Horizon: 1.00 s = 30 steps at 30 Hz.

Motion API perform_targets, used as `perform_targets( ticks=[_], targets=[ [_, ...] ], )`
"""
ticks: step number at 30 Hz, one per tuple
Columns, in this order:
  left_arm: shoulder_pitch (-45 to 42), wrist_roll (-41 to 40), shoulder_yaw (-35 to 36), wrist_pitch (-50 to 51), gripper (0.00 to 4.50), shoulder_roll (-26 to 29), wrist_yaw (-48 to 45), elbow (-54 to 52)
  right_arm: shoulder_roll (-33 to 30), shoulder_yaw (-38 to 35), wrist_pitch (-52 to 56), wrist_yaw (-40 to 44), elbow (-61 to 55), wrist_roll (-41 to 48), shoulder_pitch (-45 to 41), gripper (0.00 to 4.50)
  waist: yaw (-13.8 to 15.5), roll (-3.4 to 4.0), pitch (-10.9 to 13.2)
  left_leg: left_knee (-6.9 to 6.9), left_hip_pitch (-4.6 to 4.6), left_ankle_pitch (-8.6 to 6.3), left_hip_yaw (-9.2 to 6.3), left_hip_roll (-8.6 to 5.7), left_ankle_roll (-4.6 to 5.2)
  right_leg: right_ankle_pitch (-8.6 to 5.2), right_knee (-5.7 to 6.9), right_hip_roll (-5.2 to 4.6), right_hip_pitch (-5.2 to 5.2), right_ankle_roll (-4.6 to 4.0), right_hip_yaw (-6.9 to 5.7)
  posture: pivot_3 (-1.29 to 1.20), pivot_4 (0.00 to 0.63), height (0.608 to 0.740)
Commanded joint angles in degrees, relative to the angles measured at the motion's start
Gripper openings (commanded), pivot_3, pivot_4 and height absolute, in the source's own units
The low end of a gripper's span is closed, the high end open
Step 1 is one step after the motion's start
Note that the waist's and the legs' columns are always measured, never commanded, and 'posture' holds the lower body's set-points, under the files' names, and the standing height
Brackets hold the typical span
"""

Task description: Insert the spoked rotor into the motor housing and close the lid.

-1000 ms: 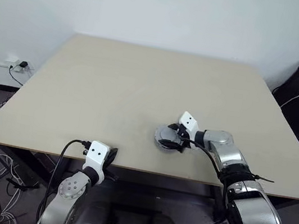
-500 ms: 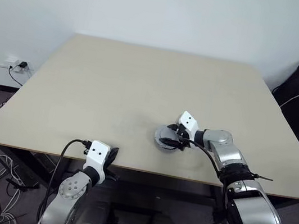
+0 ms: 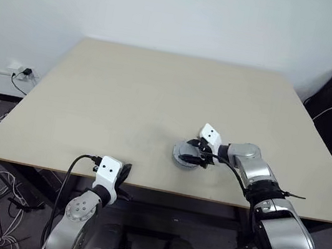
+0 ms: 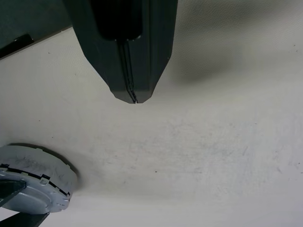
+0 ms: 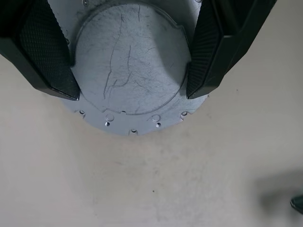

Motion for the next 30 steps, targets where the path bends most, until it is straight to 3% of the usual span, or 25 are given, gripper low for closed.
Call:
perform_targets(
  ticks=[1,11,20,23,30],
  targets=[
    [-0.62,-0.3,0.09,-0.9,0.0,-0.04,0.01,-1.0,-0.68,0.56,-3.36,-2.64,-0.11,-2.36,0.22,3.3,-0.03,0.01,-0.01,0.0,0.01,0.0,0.0,0.0,0.0,0.0,0.0,0.0,0.01,0.0,0.0,0.0,0.0,0.74],
    [-3.66,-0.84,1.69,-1.69,0.0,-0.39,0.46,-1.26,-0.03,0.84,-2.72,-3.26,0.5,-2.21,0.78,3.3,0.0,0.0,-0.01,0.06,0.08,0.0,0.0,0.01,0.0,0.19,0.0,-0.02,0.05,-0.01,-0.06,0.0,0.0,0.74],
    [-23.15,-5.64,6.25,4.14,0.0,-1.68,-2.07,9.72,0.9,0.88,-1.41,-3.96,0.36,-2.18,0.92,3.3,-0.03,-0.04,-0.07,0.19,0.15,0.02,-0.01,0.02,0.0,0.44,0.01,0.09,0.15,0.08,-0.25,0.0,0.0,0.74],
    [-31.0,-10.31,7.48,10.43,0.0,-2.64,-6.05,15.23,1.29,0.76,-1.12,-4.45,-0.02,-2.16,1.11,3.3,-0.09,-0.11,-0.06,0.27,0.18,0.04,-0.01,0.01,0.0,0.46,-0.02,0.19,0.19,0.1,-0.27,0.0,0.0,0.74],
    [-40.63,-16.19,6.03,22.71,0.0,-3.58,-14.38,21.06,1.69,0.36,-0.15,-5.16,-2.16,-1.93,2.29,3.3,-0.48,-0.2,-0.01,0.36,0.23,0.05,-0.01,0.01,0.01,0.48,-0.03,0.41,0.27,0.14,-0.21,0.0,0.0,0.74]
  ],
)
